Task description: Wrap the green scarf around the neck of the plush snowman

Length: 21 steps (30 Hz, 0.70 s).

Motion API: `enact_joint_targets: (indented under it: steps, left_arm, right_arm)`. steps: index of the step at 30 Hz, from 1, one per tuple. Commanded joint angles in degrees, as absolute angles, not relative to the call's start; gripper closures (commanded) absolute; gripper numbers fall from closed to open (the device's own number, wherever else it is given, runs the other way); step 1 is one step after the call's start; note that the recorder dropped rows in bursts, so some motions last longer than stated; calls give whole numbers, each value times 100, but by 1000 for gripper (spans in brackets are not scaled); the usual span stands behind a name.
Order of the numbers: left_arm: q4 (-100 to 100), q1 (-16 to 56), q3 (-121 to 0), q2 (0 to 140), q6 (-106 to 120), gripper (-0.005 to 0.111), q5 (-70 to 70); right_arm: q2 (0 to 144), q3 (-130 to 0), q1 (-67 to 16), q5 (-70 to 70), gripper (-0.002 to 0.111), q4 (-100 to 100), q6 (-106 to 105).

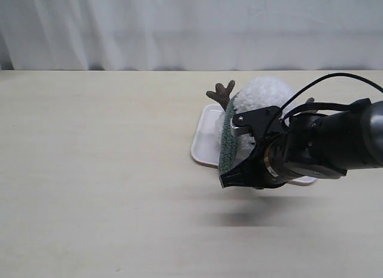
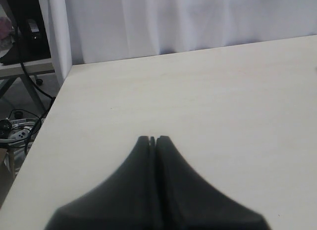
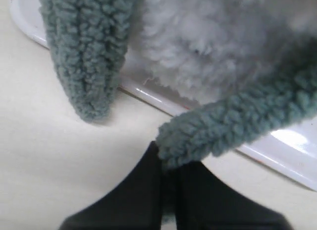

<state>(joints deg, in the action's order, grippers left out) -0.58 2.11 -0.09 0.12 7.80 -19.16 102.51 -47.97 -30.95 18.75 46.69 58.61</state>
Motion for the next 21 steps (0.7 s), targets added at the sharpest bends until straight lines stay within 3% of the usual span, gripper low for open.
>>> enact_joint_targets:
  steps: [1,8,16,21]
  left_arm:
    - [-56,270,0,0,769,107,-1853]
    - [-56,270,0,0,769,107,-1853]
    - [-56,270,0,0,769,107,-1853]
    - [-56,270,0,0,769,107,-1853]
  right_arm:
    - [10262,-4761,-3078,1834,104,4717,5915]
    - [10262,-4761,-3078,2084,100,4717,5746]
    - [9930,-4761,-3078,2498,63,4618,5676]
    - [9480,-4761,-3078,2606,56,3571,4562]
